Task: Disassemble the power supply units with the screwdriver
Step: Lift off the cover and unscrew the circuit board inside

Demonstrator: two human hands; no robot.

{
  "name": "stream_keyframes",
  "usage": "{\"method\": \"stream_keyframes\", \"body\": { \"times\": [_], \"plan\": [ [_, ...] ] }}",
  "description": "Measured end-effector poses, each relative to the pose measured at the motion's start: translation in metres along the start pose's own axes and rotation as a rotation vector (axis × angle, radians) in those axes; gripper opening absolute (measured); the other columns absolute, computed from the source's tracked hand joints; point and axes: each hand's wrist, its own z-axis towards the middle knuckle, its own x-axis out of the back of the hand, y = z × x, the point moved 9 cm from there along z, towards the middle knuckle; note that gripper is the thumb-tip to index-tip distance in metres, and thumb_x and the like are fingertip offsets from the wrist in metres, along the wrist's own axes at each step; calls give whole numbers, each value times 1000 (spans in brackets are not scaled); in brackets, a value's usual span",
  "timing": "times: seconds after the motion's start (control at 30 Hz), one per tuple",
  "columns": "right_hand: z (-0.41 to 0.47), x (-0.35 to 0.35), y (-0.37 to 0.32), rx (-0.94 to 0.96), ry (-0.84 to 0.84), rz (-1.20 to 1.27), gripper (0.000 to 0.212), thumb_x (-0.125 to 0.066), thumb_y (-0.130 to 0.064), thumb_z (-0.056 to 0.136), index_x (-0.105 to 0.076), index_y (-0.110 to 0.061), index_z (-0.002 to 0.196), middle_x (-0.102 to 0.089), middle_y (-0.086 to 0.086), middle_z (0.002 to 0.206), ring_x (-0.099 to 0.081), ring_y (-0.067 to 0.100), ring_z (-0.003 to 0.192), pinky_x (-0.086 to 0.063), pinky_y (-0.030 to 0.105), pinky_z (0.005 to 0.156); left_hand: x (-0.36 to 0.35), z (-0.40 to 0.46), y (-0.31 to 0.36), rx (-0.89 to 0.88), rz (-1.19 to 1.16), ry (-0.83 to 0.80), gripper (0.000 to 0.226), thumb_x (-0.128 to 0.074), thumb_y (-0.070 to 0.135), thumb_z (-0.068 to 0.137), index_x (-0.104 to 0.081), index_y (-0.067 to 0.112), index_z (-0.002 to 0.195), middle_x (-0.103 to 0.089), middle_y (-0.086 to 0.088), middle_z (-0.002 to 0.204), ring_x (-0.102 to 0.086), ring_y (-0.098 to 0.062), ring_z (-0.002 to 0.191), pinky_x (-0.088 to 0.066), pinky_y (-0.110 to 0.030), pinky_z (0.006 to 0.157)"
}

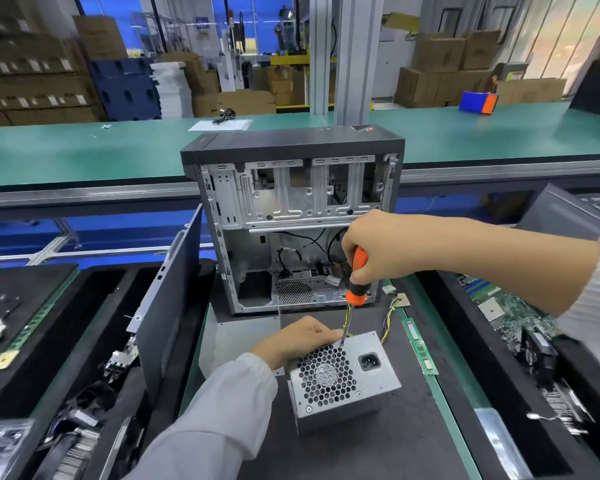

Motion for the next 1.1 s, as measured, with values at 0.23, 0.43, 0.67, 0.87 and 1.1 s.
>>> {"method": "stream_keyframes", "body": {
  "times": [0.23,0.43,0.67,0.87,1.1],
  "plan": [
    [2,1,-3,26,13,-16,25,-65,-35,84,-63,-10,87,-56,5,81,-56,25,72,-43,31,59,-2,-1,3,-20,-32,-5,67,-58,76,69,-68,11,82,-60,-11,81,-49,-24,73,-41,-32,75],
    [3,0,-5,24,9,-42,28,-64,-36,84,-55,-11,76,-49,3,68,-45,17,59,-39,28,54,-2,-2,4,-38,-40,6,54,-57,60,86,-68,7,82,-58,-14,79,-47,-24,66,-38,-33,70],
    [0,-8,-16,59,-118,-253,44,-63,-38,88,-33,-16,64,-40,1,61,-37,14,50,-32,26,45,0,-1,7,-57,14,31,50,-54,53,92,-55,8,72,-42,-12,66,-32,-15,50,-28,-27,53],
    [3,-9,-57,339,-71,-549,8,-54,-14,89,-49,-16,84,-55,2,89,-52,23,83,-47,34,63,-1,2,5,-83,19,44,56,-55,50,94,-45,10,56,-35,-8,56,-25,-14,44,-23,-24,47],
    [12,-10,-38,176,-182,-578,21,-62,-28,85,-54,-12,95,-59,4,84,-50,22,64,-33,23,45,3,3,10,-137,78,86,59,-53,47,96,-31,20,49,-26,3,46,-21,-12,39,-24,-18,40]
  ]
}}
